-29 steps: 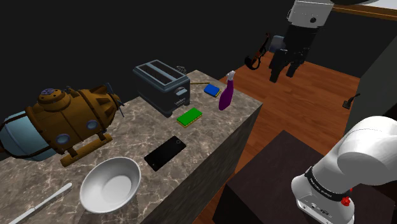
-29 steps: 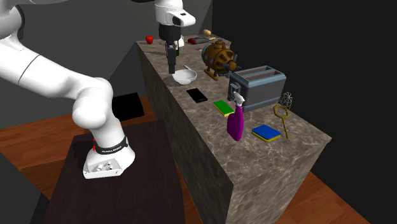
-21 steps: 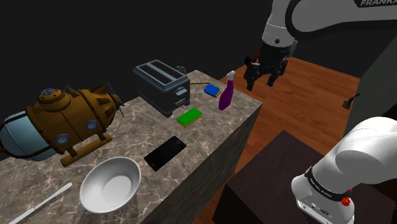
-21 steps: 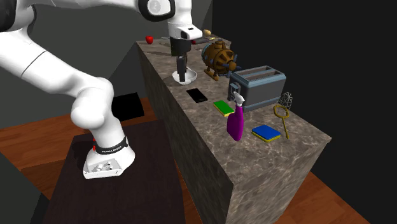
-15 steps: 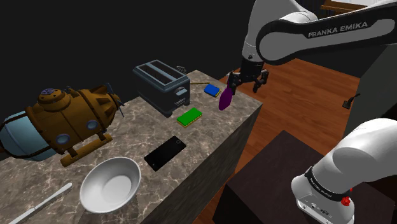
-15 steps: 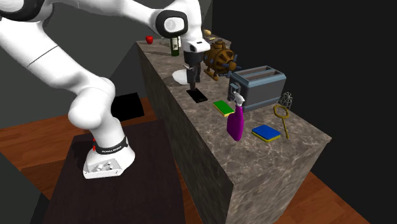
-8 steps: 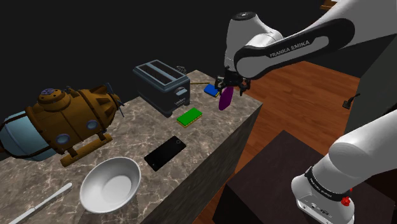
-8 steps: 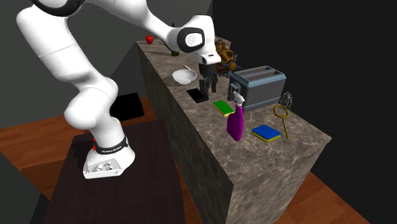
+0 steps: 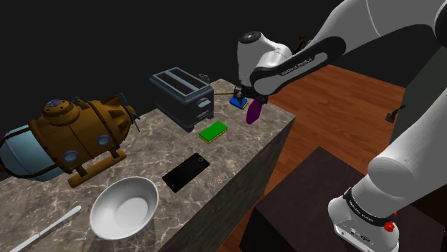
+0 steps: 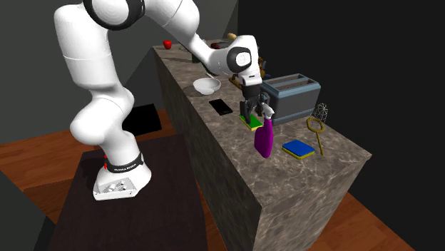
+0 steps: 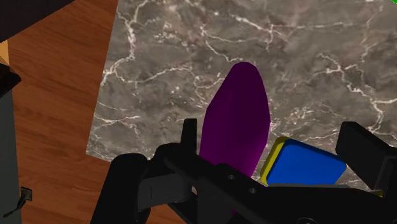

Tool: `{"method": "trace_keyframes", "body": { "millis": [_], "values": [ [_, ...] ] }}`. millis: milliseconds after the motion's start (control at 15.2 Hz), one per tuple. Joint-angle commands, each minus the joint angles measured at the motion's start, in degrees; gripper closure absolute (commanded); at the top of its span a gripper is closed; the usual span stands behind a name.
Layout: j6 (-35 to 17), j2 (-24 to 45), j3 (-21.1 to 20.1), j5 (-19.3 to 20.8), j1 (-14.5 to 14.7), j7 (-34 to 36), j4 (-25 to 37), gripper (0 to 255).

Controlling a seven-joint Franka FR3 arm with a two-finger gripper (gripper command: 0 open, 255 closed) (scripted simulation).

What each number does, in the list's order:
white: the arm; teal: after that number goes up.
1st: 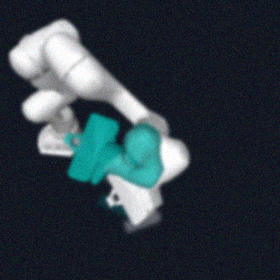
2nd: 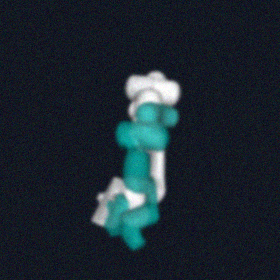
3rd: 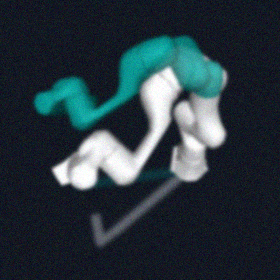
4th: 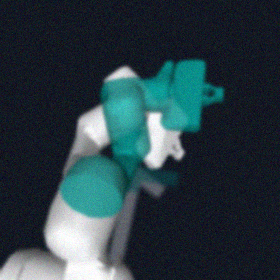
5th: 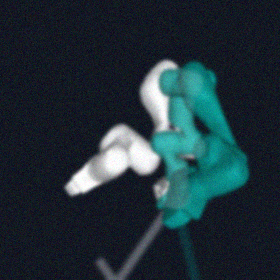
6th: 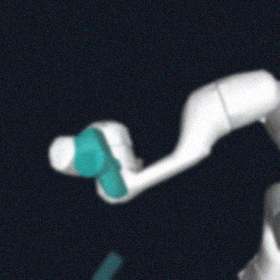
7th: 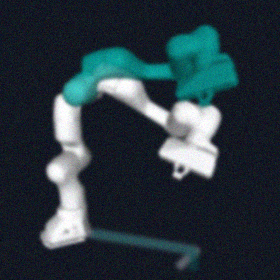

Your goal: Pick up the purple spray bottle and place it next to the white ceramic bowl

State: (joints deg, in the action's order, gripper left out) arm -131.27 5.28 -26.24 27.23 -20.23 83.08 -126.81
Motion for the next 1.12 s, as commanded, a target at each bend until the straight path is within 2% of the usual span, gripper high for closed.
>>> {"method": "trace_keyframes", "body": {
  "millis": [0, 396, 924, 990, 1056],
  "values": [
    [-0.65, 2.08, 0.55, 2.47, 0.11, 3.0, 0.72, 0],
    [-4.18, 5.9, 1.97, 6.47, -0.04, 5.54, 0.21, 0],
    [-4.18, 5.89, 1.98, 6.45, -0.03, 5.53, 0.2, 0],
    [-4.18, 5.89, 1.98, 6.45, -0.03, 5.53, 0.2, 255],
    [-4.18, 5.89, 1.98, 6.45, -0.03, 5.53, 0.2, 255]
  ]
}}
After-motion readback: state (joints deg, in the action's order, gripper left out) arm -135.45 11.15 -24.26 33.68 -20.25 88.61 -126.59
